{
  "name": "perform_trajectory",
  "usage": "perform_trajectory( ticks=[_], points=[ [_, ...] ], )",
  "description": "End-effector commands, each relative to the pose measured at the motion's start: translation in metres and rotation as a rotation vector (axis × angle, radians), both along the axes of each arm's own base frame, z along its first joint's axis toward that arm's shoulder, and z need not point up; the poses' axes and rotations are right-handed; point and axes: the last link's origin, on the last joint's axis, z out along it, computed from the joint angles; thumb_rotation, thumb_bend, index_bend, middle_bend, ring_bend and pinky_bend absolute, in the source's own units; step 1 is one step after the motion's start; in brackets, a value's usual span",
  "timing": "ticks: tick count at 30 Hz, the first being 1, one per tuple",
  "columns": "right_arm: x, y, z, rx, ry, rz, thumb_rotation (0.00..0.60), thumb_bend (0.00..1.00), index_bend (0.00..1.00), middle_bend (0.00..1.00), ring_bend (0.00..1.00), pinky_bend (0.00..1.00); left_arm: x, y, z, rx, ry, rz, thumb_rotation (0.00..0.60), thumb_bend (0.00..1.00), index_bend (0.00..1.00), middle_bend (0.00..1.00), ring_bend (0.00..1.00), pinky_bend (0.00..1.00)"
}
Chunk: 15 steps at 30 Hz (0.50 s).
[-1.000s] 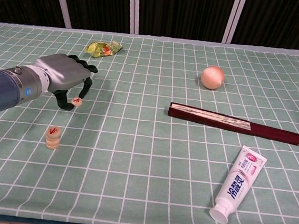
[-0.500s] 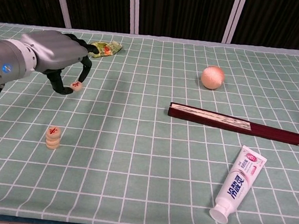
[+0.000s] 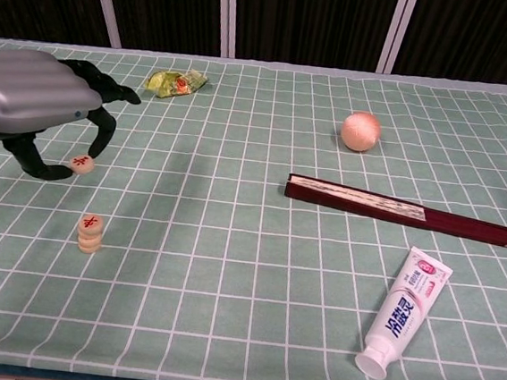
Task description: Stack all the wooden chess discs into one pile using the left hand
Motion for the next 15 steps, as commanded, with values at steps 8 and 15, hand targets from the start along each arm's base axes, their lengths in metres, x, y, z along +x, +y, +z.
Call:
perform_trajectory(
  ticks=[8, 15],
  points=[
    [0.0, 0.0, 0.0, -0.001, 0.001, 0.0, 0.6, 0.23, 0.09, 0.01, 0.0, 0.0, -0.016, -0.018, -0.006, -0.027, 0.023, -0.043, 0.6, 0.31, 0.5, 0.0, 0.0, 0.0],
    [0.0, 0.0, 0.0, -0.005, 0.001, 0.001, 0.6, 0.23, 0.09, 0.01, 0.0, 0.0, -0.014, -0.024, -0.021, -0.061, 0.032, -0.077, 0.6, 0.31, 0.5, 0.0, 0.0, 0.0]
  ],
)
